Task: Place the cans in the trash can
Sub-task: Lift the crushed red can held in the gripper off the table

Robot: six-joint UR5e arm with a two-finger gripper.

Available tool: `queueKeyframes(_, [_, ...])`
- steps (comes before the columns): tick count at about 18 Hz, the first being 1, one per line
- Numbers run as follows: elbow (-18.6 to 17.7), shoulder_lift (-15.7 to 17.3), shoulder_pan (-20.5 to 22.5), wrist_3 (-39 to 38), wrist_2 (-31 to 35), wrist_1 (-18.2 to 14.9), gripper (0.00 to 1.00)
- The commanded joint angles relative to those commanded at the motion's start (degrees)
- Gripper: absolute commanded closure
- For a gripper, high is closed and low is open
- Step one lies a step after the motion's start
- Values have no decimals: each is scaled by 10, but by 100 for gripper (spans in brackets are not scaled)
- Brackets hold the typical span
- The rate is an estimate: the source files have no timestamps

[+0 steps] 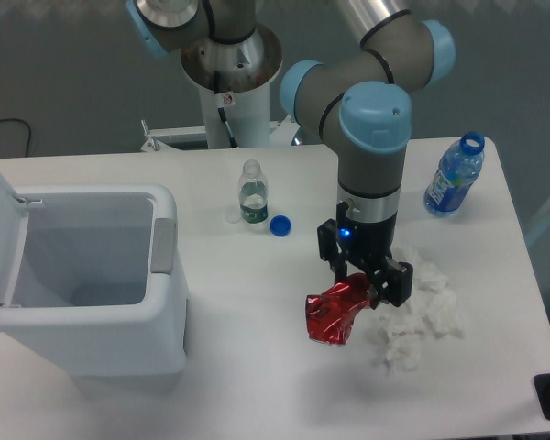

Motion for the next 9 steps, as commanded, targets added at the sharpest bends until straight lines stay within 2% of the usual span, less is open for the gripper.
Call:
queueKeyframes(3, [7,0,-2,-13,-3,1,33])
queueKeyframes(5, [8,0,-3,-48,-4,1,33])
queueKeyframes(9, [19,0,0,-55,-24,-1,33])
